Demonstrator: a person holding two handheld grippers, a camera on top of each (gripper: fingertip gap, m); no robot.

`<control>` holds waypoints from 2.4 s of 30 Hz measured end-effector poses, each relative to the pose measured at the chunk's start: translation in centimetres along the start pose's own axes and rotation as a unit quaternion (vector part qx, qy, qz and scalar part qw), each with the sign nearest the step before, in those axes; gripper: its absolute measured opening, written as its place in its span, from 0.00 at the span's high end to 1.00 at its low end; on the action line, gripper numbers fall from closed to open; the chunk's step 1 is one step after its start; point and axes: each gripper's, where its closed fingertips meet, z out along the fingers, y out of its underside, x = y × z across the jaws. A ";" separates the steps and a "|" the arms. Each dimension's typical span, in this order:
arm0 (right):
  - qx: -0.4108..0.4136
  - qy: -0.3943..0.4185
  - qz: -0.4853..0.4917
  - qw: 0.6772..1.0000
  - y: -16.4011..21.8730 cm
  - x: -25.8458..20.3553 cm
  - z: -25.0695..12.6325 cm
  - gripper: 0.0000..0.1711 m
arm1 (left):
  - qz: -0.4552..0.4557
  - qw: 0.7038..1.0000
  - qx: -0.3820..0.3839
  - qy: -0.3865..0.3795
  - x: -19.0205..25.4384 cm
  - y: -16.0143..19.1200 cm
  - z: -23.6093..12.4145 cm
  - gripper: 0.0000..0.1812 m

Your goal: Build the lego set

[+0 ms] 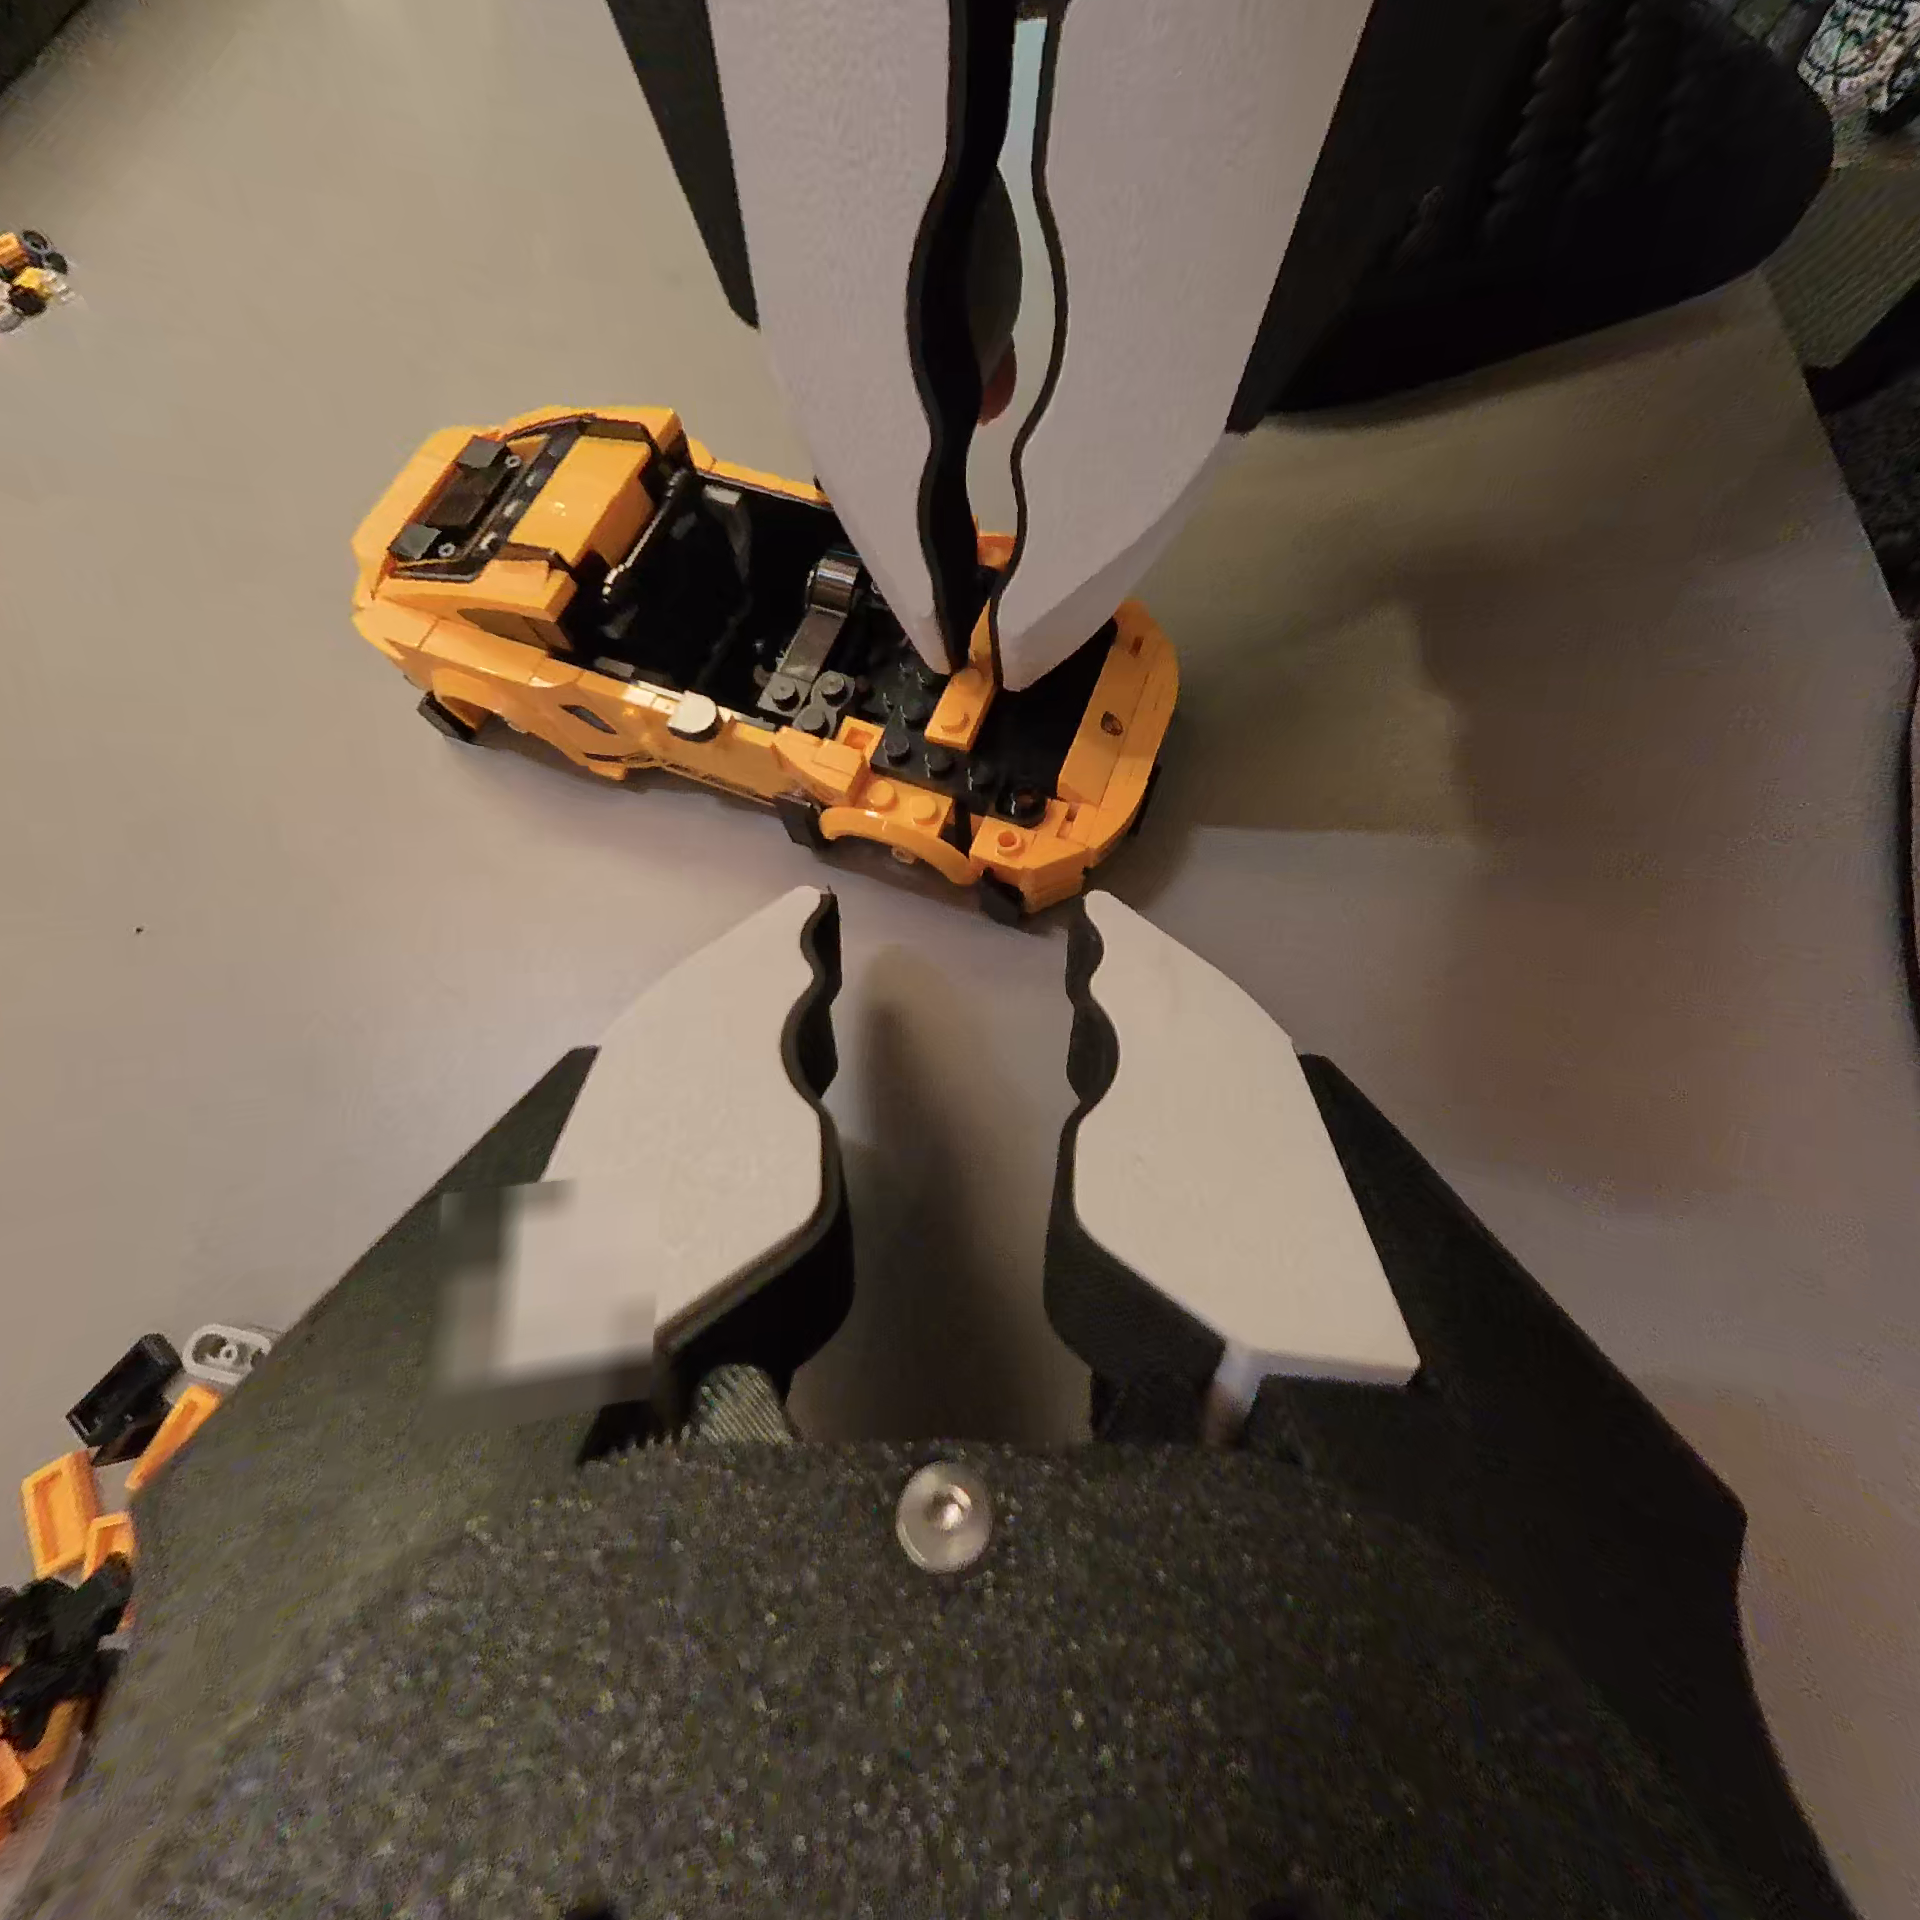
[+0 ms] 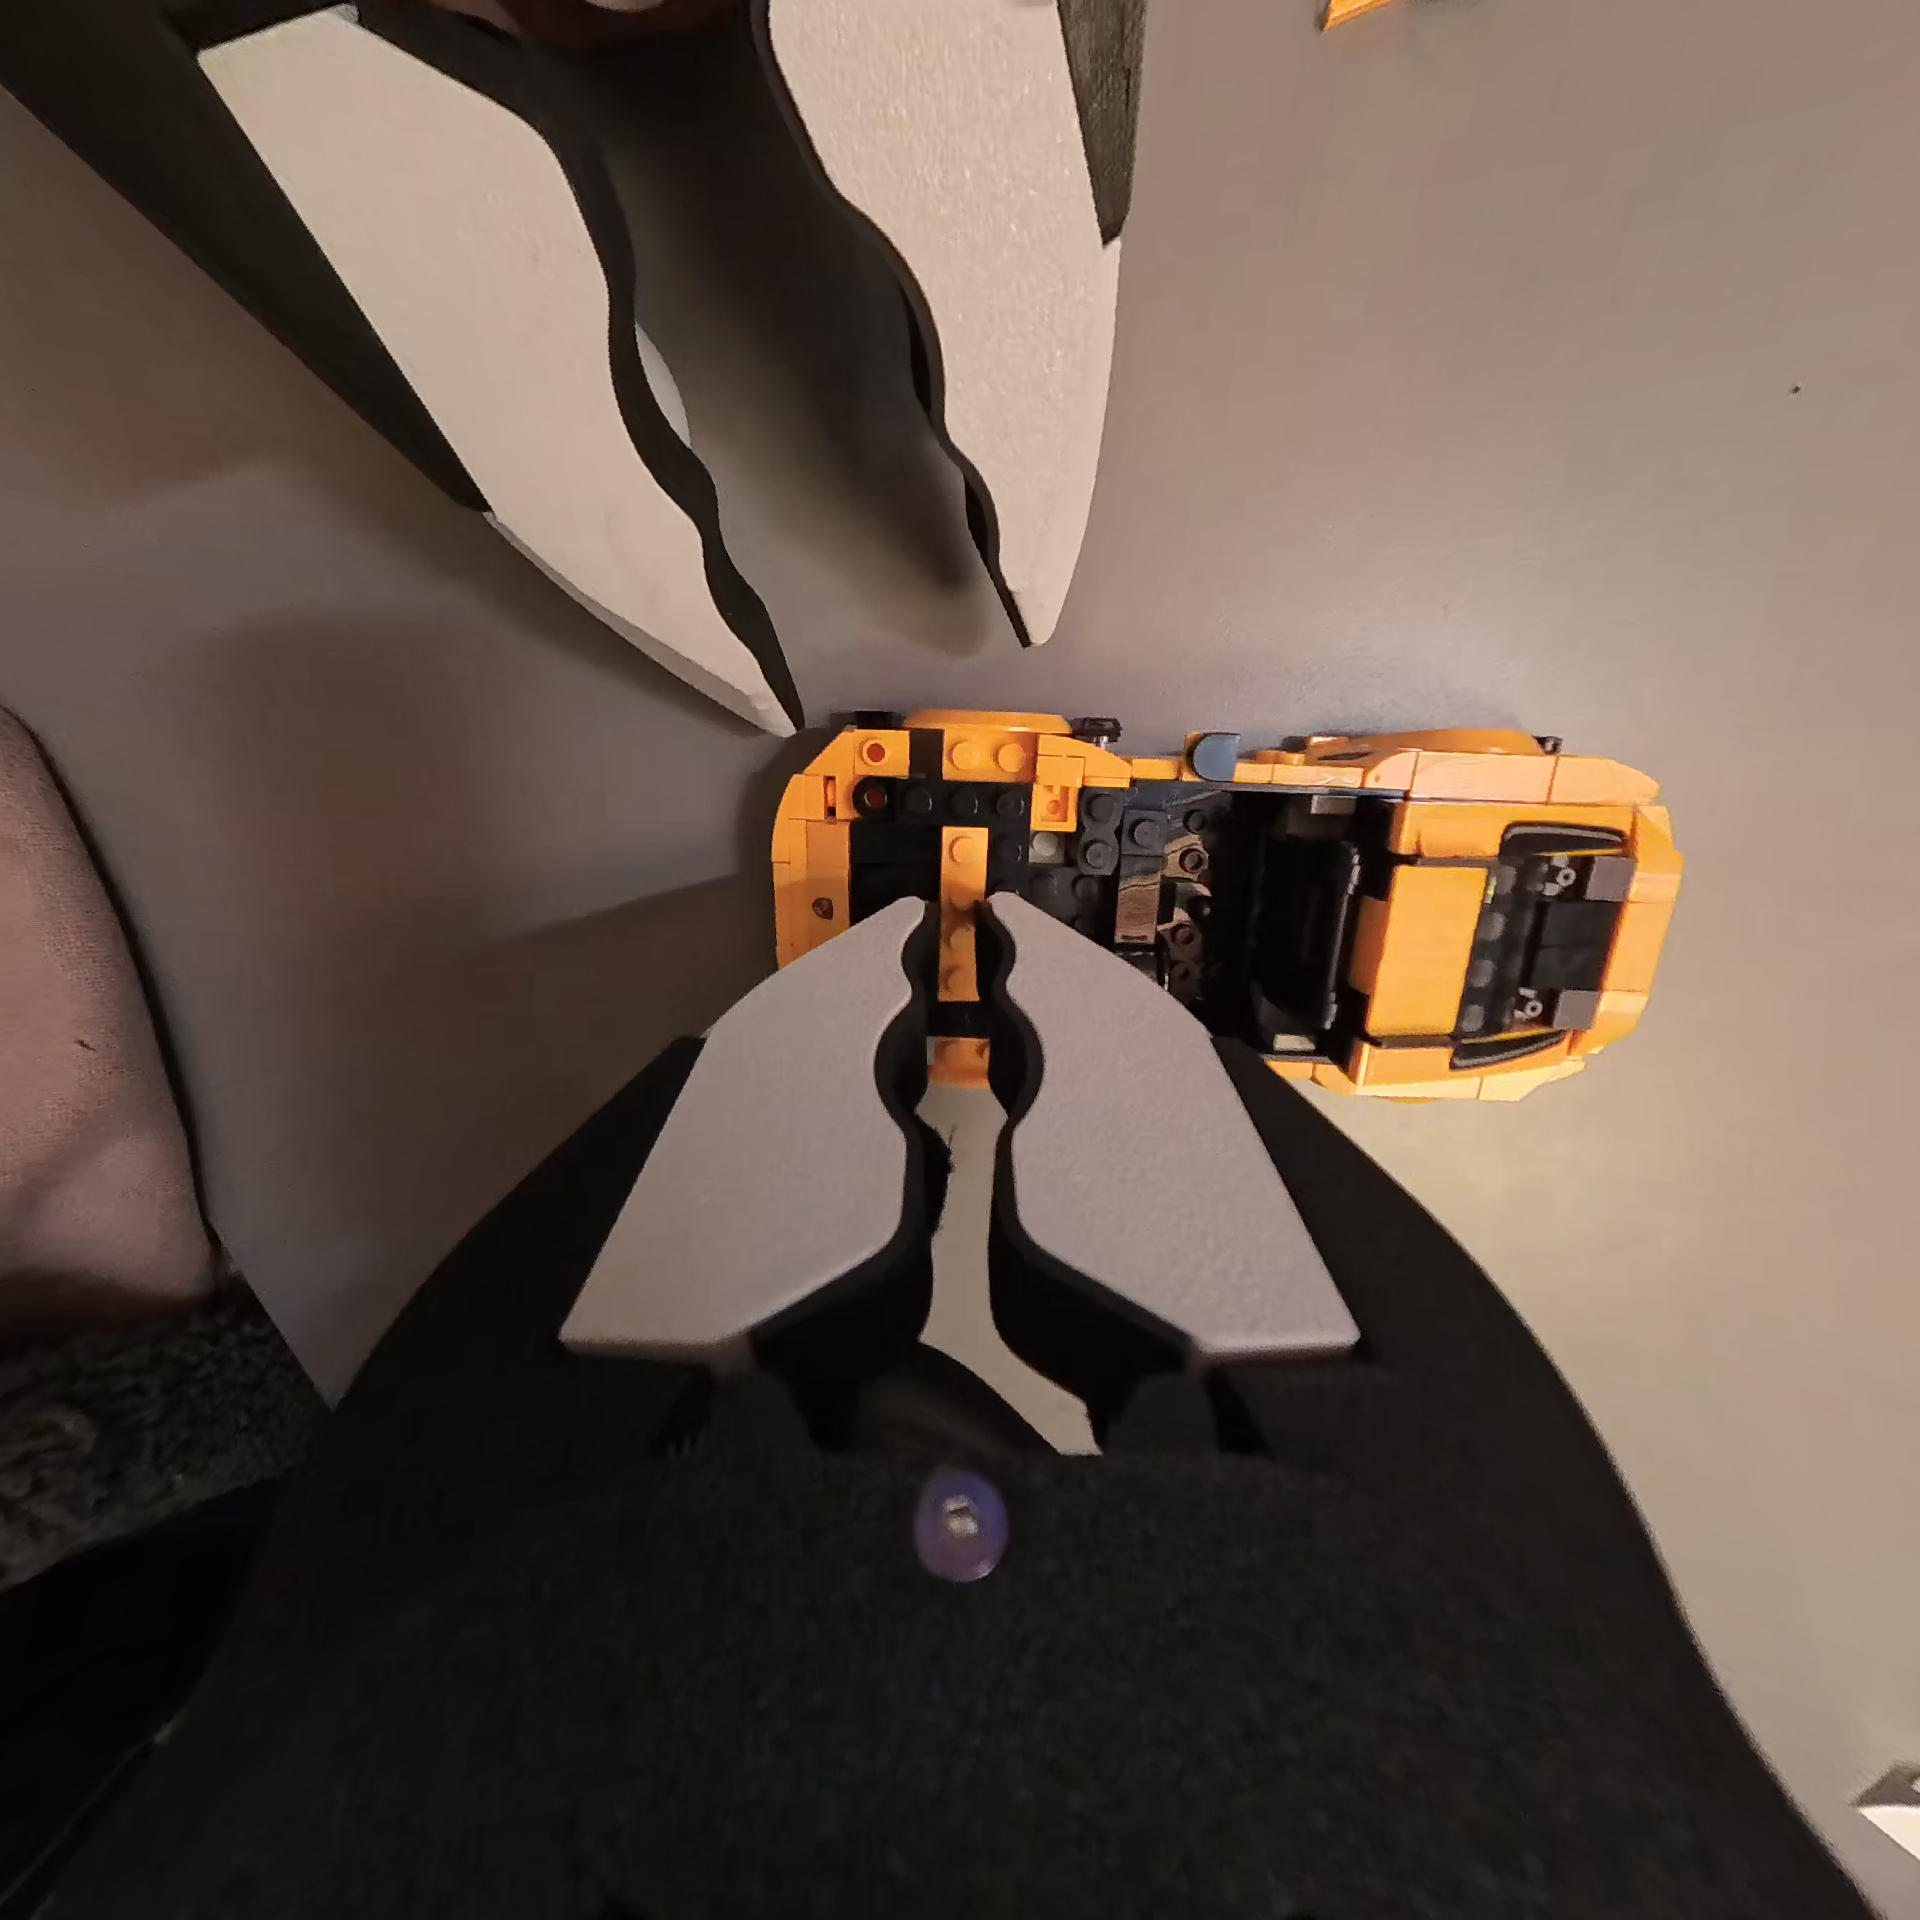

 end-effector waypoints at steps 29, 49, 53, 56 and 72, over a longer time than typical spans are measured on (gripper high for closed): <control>-0.007 -0.062 0.037 0.997 -0.1 0.3 0.2 1.00 | 0.021 0.999 -0.012 0.021 1.3 0.2 0.5 0.78; 0.163 0.060 -0.127 0.977 -0.3 6.5 -5.7 0.59 | -0.122 0.990 0.024 -0.072 -0.7 -1.8 -0.5 0.53; 0.082 0.030 -0.237 0.967 2.5 9.4 -2.7 0.44 | -0.183 0.969 -0.028 -0.165 -0.4 -1.3 1.0 0.40; 0.061 -0.014 -0.285 0.957 2.8 10.5 0.0 0.40 | -0.202 0.957 -0.046 -0.205 -0.2 -1.9 2.3 0.40; 0.160 0.009 -0.049 0.986 3.6 6.1 0.8 0.63 | -0.004 0.985 -0.171 0.028 -2.6 3.9 -2.4 0.60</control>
